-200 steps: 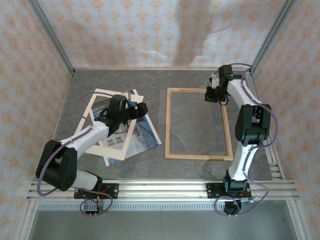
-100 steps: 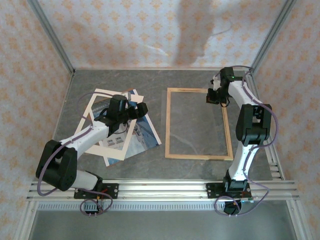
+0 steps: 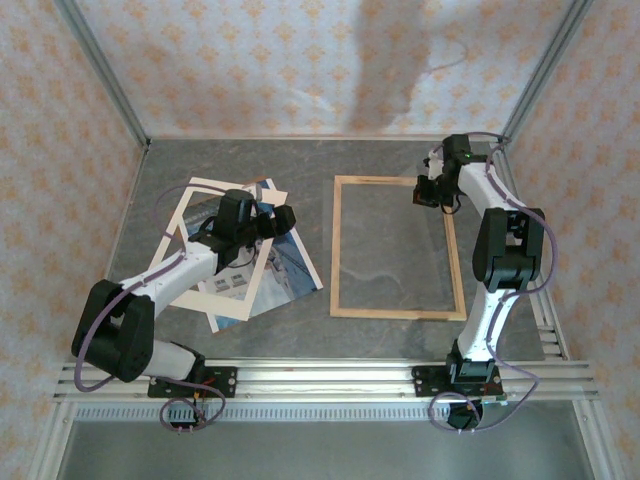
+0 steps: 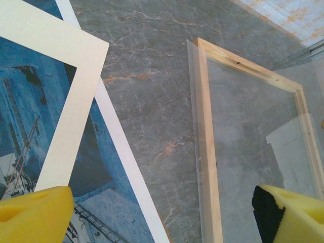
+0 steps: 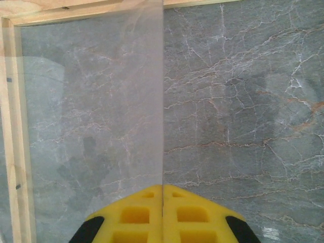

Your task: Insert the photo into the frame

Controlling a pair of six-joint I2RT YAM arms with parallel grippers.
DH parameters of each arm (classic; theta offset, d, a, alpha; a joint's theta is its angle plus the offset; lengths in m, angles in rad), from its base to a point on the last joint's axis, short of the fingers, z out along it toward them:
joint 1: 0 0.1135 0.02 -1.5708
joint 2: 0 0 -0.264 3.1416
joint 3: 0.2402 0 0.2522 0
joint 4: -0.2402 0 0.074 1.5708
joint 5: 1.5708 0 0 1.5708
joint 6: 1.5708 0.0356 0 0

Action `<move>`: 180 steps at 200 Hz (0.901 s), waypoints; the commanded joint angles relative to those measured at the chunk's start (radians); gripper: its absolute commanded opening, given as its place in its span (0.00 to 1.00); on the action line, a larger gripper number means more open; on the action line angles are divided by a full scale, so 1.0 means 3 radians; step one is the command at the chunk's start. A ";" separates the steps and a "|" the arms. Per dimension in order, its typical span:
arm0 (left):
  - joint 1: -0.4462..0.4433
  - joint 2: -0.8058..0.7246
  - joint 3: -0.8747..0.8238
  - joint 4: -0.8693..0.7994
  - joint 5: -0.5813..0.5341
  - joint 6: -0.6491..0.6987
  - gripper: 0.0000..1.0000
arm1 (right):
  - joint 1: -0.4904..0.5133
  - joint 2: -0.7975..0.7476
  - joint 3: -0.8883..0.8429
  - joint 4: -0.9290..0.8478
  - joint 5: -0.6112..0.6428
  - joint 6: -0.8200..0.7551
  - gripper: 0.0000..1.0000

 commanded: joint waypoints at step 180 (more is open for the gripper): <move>-0.0032 0.0075 0.0025 -0.0035 0.0011 0.0053 0.92 | -0.0113 0.0011 0.0004 0.0079 0.0161 0.0050 0.00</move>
